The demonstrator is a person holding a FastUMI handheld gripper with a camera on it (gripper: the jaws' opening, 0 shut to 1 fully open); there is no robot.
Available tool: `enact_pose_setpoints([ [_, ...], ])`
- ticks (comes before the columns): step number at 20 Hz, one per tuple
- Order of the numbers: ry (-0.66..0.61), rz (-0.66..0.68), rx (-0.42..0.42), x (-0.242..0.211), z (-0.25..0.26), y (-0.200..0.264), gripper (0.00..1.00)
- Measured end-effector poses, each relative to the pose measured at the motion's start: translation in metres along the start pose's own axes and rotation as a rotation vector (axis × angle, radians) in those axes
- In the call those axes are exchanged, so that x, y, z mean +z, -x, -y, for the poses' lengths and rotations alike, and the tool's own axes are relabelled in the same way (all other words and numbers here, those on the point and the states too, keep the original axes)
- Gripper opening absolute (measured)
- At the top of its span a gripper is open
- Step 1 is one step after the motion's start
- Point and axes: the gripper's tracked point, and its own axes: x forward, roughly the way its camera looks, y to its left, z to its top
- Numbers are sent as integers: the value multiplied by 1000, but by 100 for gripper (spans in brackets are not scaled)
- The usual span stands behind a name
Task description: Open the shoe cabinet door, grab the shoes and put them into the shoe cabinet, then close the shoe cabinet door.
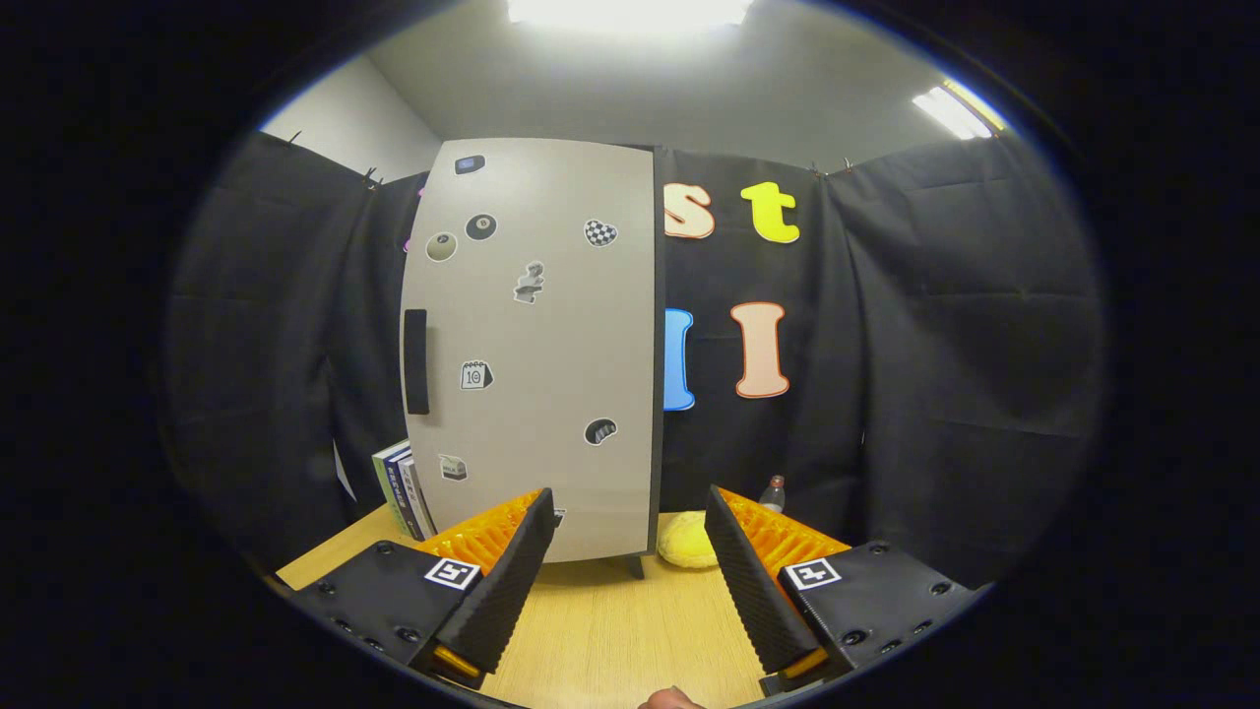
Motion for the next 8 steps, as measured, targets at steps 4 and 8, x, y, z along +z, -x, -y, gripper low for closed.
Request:
enact_pose_setpoints([
  [4,1,2,7,-1,1,-1,96],
  [8,-10,-9,11,-7,4,-1,96],
])
